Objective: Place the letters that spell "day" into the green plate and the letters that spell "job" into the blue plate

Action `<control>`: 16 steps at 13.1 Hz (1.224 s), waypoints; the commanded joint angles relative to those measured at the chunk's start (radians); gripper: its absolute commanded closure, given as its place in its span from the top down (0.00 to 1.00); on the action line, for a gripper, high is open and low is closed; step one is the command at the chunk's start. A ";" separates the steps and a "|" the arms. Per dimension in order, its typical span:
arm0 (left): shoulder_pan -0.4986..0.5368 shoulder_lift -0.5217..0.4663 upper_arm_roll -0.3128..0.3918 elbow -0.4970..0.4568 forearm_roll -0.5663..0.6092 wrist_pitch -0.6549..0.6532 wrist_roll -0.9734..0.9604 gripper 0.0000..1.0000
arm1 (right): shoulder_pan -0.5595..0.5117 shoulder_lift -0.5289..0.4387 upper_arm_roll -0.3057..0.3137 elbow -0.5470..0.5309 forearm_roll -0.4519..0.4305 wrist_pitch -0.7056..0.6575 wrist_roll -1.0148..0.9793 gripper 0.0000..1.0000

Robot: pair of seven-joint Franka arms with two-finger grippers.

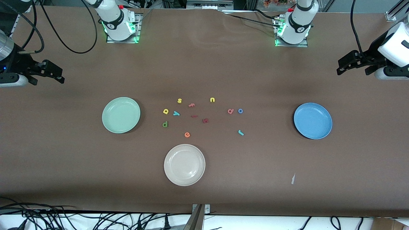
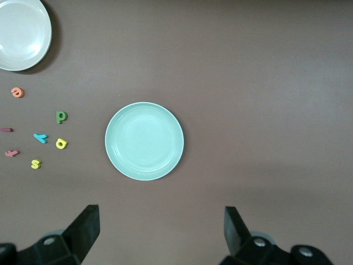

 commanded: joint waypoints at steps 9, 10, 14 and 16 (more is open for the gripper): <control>0.010 0.008 -0.003 0.020 -0.022 -0.015 0.003 1.00 | -0.002 0.003 -0.001 0.019 -0.005 -0.021 -0.009 1.00; 0.010 0.008 -0.003 0.020 -0.022 -0.015 0.003 1.00 | -0.002 0.005 -0.001 0.017 -0.005 -0.018 -0.008 1.00; 0.010 0.008 -0.003 0.020 -0.022 -0.015 0.003 1.00 | -0.005 0.010 -0.001 0.016 -0.005 -0.009 -0.006 1.00; 0.010 0.008 -0.003 0.020 -0.022 -0.015 0.003 1.00 | -0.005 0.008 -0.002 0.014 -0.005 -0.009 -0.006 1.00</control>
